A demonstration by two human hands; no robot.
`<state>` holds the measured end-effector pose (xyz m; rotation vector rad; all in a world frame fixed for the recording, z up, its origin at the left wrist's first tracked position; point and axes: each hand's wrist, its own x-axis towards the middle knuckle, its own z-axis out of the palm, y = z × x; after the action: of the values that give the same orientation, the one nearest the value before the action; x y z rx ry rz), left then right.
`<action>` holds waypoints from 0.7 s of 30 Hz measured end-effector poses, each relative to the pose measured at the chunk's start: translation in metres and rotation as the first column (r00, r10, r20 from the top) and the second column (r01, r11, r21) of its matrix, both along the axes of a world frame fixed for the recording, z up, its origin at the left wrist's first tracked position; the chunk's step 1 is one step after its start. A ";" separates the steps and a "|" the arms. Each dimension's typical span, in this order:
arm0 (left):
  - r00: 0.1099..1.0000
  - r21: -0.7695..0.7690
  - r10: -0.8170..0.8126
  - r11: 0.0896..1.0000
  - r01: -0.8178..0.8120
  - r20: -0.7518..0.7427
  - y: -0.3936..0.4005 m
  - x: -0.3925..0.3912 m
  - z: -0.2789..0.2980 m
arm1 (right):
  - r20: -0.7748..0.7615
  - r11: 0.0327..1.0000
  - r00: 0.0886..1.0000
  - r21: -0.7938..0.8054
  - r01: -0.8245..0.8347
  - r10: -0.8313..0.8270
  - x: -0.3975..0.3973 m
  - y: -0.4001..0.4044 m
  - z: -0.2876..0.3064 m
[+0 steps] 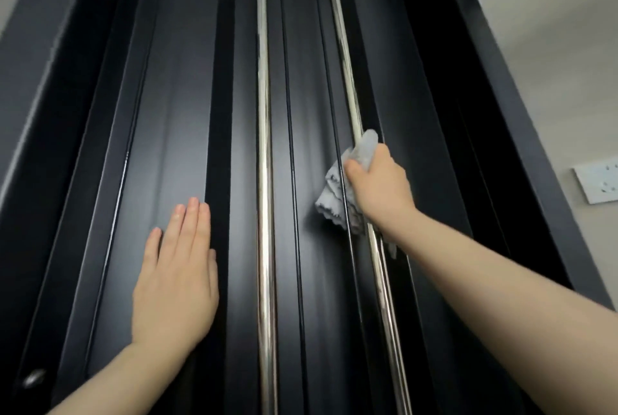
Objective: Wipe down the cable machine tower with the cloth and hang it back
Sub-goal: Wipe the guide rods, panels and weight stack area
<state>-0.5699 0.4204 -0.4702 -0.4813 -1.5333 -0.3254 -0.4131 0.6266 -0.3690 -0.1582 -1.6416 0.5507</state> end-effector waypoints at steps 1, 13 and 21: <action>1.000 0.014 -0.003 1.000 0.003 -0.010 0.000 0.001 -0.001 | 0.011 1.000 1.000 0.012 0.000 0.000 -0.001 -0.001 -0.019; 0.994 0.022 -0.080 0.997 0.079 0.075 0.006 0.014 -0.043 | 0.087 1.000 0.996 0.026 0.007 -0.009 0.010 -0.006 -0.046; 0.993 -0.022 -0.057 0.998 0.060 0.103 0.004 0.015 -0.083 | 0.520 0.983 0.841 0.013 -0.182 0.149 0.034 0.016 -0.114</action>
<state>-0.5546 0.4243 -0.5527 -0.5370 -1.6268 -0.3816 -0.3789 0.6424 -0.4832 -0.1246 -2.2151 0.6223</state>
